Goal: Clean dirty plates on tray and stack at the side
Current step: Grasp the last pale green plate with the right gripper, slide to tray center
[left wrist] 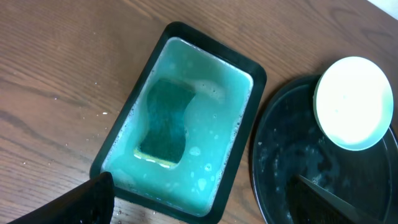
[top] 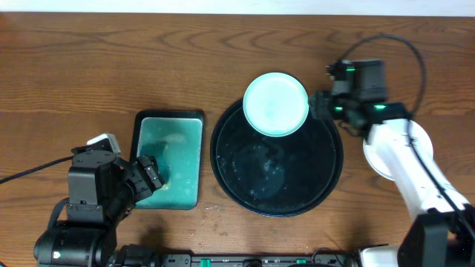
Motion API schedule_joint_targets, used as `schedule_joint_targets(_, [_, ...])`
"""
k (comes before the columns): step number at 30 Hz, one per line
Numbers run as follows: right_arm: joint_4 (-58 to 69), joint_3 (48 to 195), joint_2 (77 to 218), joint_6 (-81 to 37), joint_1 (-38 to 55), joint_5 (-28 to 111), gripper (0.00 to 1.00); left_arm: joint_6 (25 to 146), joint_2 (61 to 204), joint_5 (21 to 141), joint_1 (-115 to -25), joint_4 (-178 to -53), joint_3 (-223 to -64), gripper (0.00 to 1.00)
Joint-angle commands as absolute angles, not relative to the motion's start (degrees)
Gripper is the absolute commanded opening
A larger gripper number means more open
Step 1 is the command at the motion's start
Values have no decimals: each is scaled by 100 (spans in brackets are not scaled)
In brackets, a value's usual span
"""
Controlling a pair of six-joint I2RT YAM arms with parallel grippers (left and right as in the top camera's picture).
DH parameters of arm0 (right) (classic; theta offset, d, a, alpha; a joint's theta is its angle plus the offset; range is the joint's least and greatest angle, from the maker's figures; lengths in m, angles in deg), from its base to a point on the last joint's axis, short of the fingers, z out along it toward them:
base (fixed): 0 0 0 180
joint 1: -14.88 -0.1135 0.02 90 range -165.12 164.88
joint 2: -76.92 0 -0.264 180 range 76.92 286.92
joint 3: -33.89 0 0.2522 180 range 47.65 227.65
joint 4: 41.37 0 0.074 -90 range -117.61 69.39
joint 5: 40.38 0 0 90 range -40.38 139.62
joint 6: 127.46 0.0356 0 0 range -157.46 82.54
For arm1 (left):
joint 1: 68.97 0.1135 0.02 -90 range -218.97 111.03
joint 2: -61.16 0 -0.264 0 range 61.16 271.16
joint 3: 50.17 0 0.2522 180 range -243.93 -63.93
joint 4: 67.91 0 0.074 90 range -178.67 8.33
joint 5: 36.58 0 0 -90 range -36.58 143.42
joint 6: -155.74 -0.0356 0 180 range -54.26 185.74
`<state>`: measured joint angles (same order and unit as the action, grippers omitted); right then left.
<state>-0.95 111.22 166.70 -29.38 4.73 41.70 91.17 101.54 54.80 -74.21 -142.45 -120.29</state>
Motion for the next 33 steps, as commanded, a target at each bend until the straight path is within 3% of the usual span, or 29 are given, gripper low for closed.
schedule_joint_targets(1, [-519,11133,17229,-2938,-49,5999,51,9084,10154,5496,-7390,-14256,-12175,88])
schedule_joint_targets(9, [-1114,11133,18325,-2759,-100,6010,44,9084,10154,5496,-7390,-14256,-12175,88])
schedule_joint_targets(10, [-1090,11133,18373,-2602,-78,5966,38,9084,10154,5496,-7390,-14256,-12175,88])
schedule_joint_targets(12, [-1011,11133,18377,-2457,-54,5789,8,9084,10154,5494,-7390,-14256,-12175,88])
schedule_joint_targets(13, [-996,11133,18359,-2464,-51,5687,1,9084,10154,5496,-7390,-14256,-12175,88])
schedule_joint_targets(33, [1312,11120,17323,-2348,-253,3982,1,9084,10154,5496,-7390,-14256,-12175,88])
